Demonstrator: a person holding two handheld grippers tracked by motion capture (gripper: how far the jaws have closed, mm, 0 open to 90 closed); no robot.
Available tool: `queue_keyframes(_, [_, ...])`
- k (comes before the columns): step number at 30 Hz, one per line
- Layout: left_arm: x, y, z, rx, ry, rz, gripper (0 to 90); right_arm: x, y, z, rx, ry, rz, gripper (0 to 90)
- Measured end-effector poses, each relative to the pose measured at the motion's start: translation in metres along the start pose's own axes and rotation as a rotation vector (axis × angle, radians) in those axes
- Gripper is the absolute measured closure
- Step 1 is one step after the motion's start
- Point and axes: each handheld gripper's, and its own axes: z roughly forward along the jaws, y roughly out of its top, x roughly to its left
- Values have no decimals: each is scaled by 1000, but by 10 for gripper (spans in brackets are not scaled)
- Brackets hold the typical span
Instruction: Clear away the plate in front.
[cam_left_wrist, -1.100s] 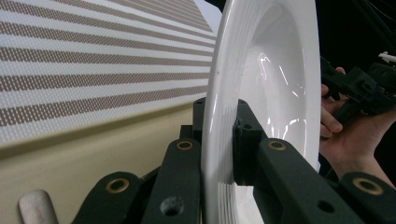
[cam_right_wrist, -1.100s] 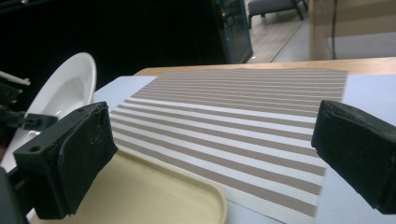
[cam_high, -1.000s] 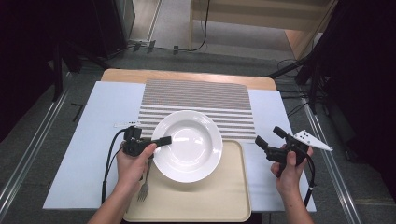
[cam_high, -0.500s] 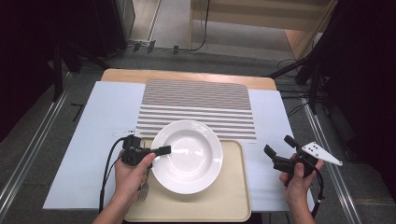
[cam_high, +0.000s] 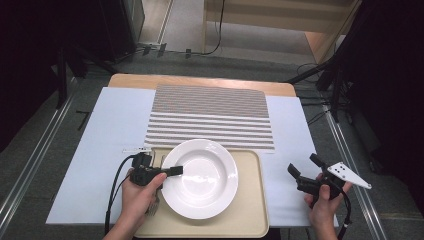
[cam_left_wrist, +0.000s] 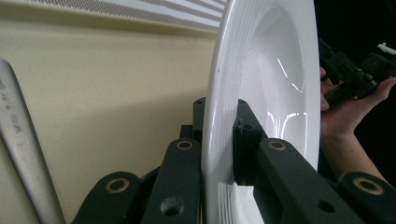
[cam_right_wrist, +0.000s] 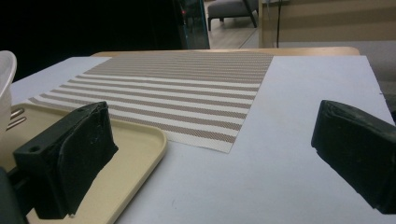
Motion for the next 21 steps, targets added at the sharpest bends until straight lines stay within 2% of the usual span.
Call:
queue_keyframes(9, [1,-9,6,48,8,-15,819,-4,-6,-5,2,-20,6,0])
queue_keyframes(15, [3,-11,9,83,-4,-25,819,-7,-8,-9,2,-29,10,0])
queue_keyframes(21, [3,-12,15,112,-1,-19,818,-8,-8,-10,2,-38,11,0])
